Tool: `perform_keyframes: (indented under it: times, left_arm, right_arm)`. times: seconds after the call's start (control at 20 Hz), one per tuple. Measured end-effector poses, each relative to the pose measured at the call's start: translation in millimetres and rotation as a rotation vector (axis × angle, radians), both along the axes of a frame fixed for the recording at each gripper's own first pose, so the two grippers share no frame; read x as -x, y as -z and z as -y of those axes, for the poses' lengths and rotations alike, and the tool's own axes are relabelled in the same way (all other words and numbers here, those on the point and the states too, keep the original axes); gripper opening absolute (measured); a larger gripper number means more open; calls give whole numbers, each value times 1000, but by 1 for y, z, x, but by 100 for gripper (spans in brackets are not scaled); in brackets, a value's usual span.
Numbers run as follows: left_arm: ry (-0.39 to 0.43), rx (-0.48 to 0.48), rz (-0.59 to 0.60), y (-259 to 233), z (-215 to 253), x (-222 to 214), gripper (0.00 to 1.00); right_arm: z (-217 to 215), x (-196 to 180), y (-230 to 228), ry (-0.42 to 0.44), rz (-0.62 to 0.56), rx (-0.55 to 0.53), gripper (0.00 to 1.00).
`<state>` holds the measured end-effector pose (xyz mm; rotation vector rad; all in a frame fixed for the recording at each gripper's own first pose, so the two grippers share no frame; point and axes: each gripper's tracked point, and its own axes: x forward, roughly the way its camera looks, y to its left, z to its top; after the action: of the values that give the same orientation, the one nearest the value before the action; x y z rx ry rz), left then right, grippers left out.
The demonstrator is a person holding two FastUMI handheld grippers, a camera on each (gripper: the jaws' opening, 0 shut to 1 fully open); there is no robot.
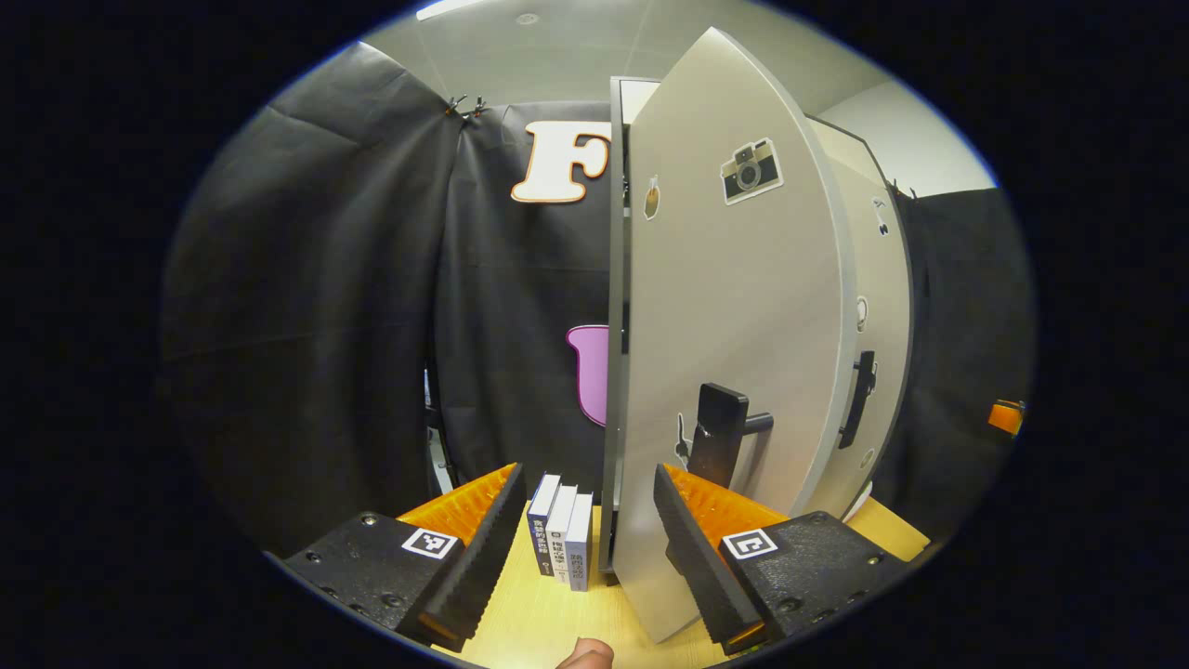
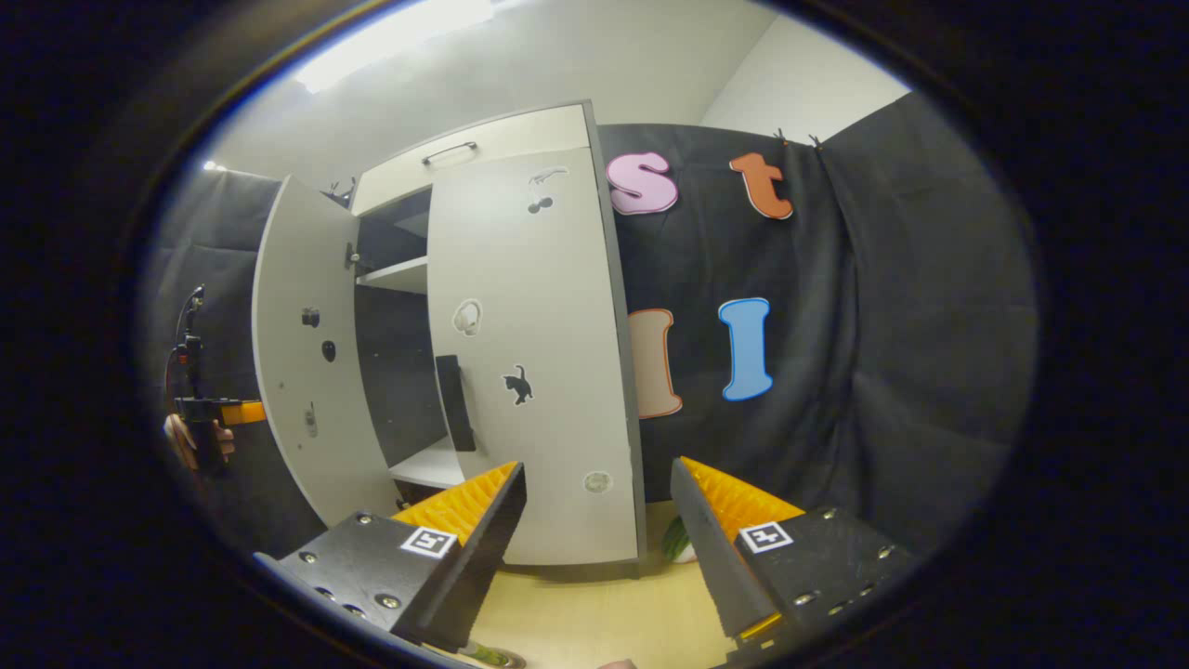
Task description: Grasp the bottle in the cabinet with the left hand and place it on the coaster, then close the right door with the right hand and the left door with the left hand.
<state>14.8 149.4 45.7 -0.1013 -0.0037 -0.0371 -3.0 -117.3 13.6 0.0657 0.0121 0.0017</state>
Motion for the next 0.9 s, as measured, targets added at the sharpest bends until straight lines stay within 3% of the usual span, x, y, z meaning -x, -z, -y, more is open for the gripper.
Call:
perform_keyframes:
  times: [0.45,0.5,0.55,0.7,0.9]
  left_arm:
    - [81,-42,44,-5,38,-8,88]
    - [92,-42,48,-5,43,-10,84]
    - [108,-38,50,-4,49,-13,88]
    - [166,-14,9,7,69,-21,85]
    - [254,16,-5,12,109,-32,89]
  right_arm:
    - [5,13,-16,64,19,8,92]
    - [4,13,-16,63,18,7,92]
    - [4,12,-16,63,17,8,95]
    - [5,12,-18,76,25,17,95]
    - [7,6,-14,81,22,-1,95]
